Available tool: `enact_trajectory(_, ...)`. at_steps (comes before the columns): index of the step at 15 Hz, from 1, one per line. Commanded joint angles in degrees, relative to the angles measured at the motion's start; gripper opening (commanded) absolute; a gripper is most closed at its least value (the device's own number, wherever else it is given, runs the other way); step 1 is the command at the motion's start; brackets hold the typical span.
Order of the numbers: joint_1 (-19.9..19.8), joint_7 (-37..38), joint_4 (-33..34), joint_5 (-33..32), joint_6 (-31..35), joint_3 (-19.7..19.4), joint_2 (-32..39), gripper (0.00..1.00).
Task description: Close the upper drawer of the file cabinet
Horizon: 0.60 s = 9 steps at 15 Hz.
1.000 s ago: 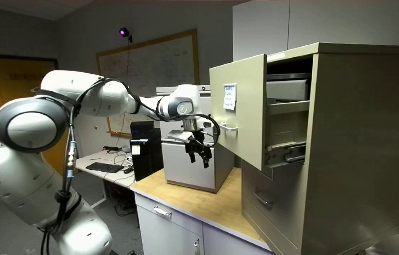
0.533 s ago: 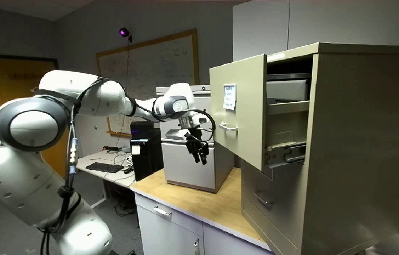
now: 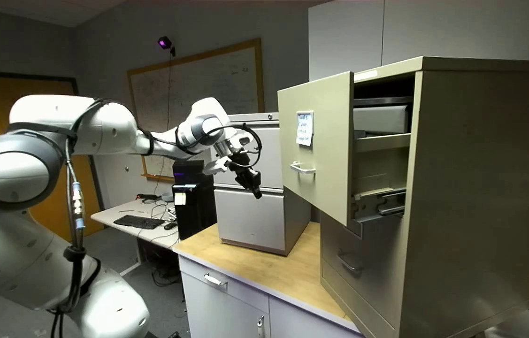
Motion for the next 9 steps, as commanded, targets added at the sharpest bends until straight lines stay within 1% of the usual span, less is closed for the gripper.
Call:
enact_trajectory(1,-2.0,5.4,-2.4,-5.9,4.2,1.8,-5.6,0.00)
enact_trajectory(3,-3.4,8.3,-2.9,-8.0,6.8,2.1,-7.4,0.00)
enact_trajectory(5,-5.8,12.0,-3.4,-10.3,11.1,2.3,-8.5,0.00)
enact_trajectory(9,-12.7,19.8,-3.2,-14.7,19.9,2.8,-8.5,0.00)
